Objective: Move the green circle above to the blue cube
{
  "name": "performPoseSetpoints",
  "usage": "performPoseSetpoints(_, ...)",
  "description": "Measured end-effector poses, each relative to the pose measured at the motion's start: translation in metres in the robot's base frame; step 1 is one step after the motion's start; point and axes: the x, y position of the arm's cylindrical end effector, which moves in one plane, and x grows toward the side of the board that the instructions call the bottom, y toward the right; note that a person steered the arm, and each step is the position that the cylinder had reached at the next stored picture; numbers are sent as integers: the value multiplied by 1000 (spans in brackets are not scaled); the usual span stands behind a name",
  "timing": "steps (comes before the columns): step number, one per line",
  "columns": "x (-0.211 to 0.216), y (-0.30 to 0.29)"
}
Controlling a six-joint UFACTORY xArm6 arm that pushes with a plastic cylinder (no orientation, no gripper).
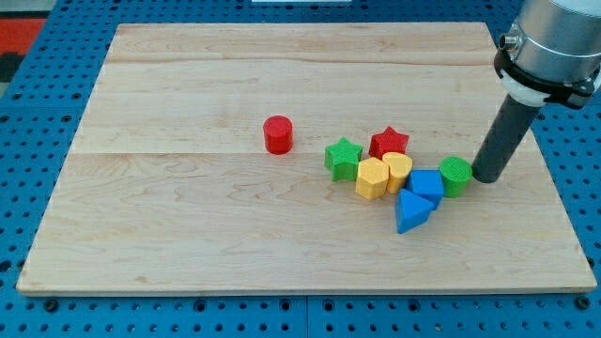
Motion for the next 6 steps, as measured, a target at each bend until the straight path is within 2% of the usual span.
performPoseSetpoints(1, 15, 15)
performPoseSetpoints(2, 25, -8)
performPoseSetpoints(4, -5, -31)
performPoseSetpoints(5, -23, -3)
performPoseSetpoints(6, -25, -15)
